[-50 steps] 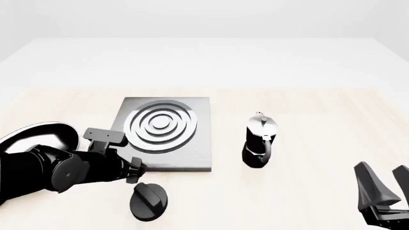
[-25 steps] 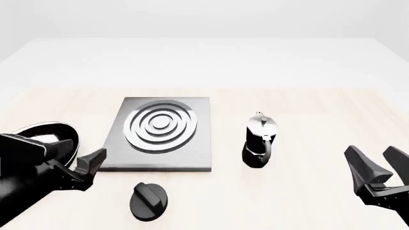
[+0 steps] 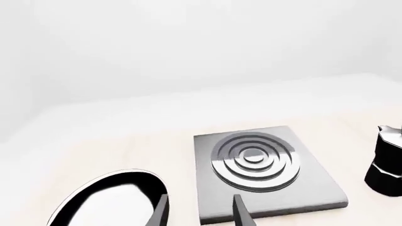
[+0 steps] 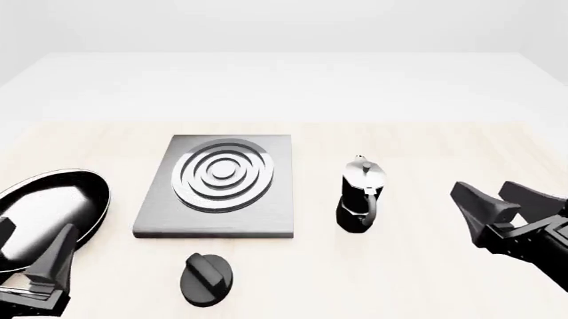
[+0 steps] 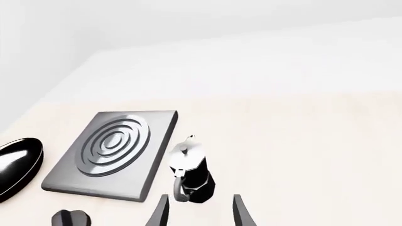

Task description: Turn on the stove and put the moka pot on it.

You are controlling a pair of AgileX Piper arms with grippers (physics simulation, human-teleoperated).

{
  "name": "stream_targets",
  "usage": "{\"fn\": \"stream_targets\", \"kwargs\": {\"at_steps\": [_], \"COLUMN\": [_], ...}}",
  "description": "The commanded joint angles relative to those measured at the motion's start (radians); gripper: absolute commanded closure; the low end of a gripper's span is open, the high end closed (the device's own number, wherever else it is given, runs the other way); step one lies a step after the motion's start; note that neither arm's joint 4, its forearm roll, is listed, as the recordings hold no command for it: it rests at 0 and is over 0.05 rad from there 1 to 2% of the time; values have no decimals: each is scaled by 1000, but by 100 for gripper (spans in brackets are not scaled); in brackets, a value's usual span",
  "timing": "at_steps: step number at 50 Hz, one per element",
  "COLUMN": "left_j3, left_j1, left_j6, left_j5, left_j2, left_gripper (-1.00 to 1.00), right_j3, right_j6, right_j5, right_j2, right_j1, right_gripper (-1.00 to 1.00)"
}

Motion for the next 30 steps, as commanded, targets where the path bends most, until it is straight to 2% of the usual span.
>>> {"fn": "stream_targets", "kwargs": {"at_steps": [1, 5, 7, 30], "left_j3": [64, 61, 63, 65], "left_j1": [57, 61, 84, 89], "left_j6": [-31, -38, -82, -87], "left_j5": [-62, -69, -39, -45], "left_j2": [-80, -80, -80, -80], "left_gripper": [-100, -100, -100, -100], "right_j3": [-27, -13, 2, 53], "right_j6": [25, 40, 36, 61], "right_j5": [-19, -54, -88, -296], "right_j2": [95, 130, 164, 353], "right_j1": [52, 65, 72, 104], "right_gripper": [-100, -100, -100, -100]}}
